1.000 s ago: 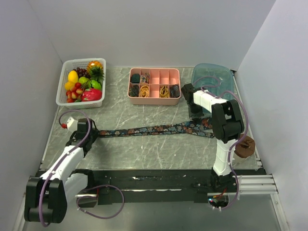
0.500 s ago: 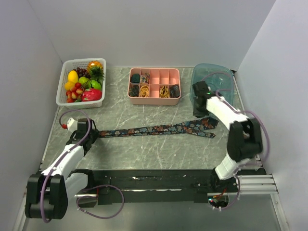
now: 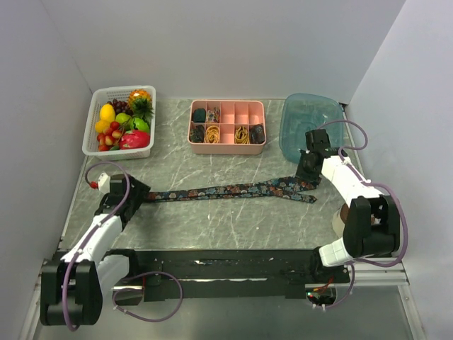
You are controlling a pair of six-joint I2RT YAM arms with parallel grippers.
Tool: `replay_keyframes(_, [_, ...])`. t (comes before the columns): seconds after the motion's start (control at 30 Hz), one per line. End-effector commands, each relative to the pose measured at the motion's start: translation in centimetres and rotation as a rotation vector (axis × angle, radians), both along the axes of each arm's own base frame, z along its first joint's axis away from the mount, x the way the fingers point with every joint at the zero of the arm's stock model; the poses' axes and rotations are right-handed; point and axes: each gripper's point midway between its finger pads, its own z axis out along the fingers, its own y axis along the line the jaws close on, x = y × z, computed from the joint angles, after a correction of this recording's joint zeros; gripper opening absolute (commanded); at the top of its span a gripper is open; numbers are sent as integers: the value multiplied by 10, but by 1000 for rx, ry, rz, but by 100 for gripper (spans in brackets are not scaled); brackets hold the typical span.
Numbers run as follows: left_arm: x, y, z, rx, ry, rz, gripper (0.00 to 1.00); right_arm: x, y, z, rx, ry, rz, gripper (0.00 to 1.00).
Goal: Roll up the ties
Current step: Flatten out the tie at the center of the board.
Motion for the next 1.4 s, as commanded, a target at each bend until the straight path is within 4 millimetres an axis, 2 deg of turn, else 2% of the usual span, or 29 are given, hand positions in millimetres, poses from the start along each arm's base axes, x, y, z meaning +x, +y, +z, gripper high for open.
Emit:
replay_keyframes(0.0, [3, -21, 15, -70, -94, -98, 81, 4, 4, 14, 24, -49, 2, 6])
replay_keyframes(0.13, [-9, -29, 18, -103, -119, -122, 81, 4, 2, 21, 12, -58, -7, 6])
replay_keyframes(0.17, [-10, -33, 24, -112, -144, -136, 80, 4, 1, 22, 12, -61, -12, 6])
replay_keyframes(0.33, [-17, -49, 22, -137, -163, -167, 68, -3, 1, 16, 12, -31, -23, 5])
replay_keyframes(0.43, [-12, -66, 27, -139, -188, -211, 63, -9, 3, 14, 51, -35, -35, 5])
replay_keyframes(0.5, [-9, -83, 27, -125, -187, -264, 52, -14, 7, 10, 85, -32, -32, 5])
replay_keyframes(0.53, [-4, -91, 33, -120, -196, -289, 43, -16, 8, 12, 88, -41, -29, 5])
replay_keyframes(0.57, [-6, -105, 24, -108, -156, -333, 30, -19, 8, 11, 92, -39, -29, 5])
replay_keyframes(0.63, [0, -123, 23, -83, -133, -386, 11, -26, 6, 8, 82, -20, -30, 5])
replay_keyframes(0.7, [7, -136, 27, -68, -130, -424, 2, -33, 5, 3, 72, 5, -32, 4])
replay_keyframes(0.77, [12, -154, 19, -51, -102, -477, 1, -37, 4, 0, 53, 23, -24, 4])
replay_keyframes(0.8, [20, -162, 26, -44, -111, -499, 1, -39, 7, -1, 51, 34, -14, 3])
replay_keyframes(0.83, [18, -170, 13, -19, -63, -523, 1, -45, 5, -6, 11, 69, -9, 1])
replay_keyframes(0.9, [27, -182, 15, 0, -54, -559, 1, -48, 2, -7, -62, 96, 0, 0])
replay_keyframes(0.93, [24, -187, 3, 13, -14, -577, 1, -50, 3, -11, -92, 123, 10, 0])
replay_keyframes(1.0, [27, -195, -2, 10, -2, -601, 1, -55, 4, -12, -184, 157, 36, 0])
replay_keyframes(1.03, [24, -197, -11, 10, 22, -611, 1, -58, 4, -17, -215, 190, 45, 0])
replay_keyframes(1.1, [24, -203, -14, -5, 23, -629, 1, -64, 9, -22, -267, 232, 82, 0])
replay_keyframes(1.23, [23, -205, -27, -5, 60, -636, 1, -71, 13, -44, -345, 333, 118, 0])
replay_keyframes(1.37, [21, -202, -33, 12, 89, -626, 1, -69, 11, -49, -423, 367, 112, 0])
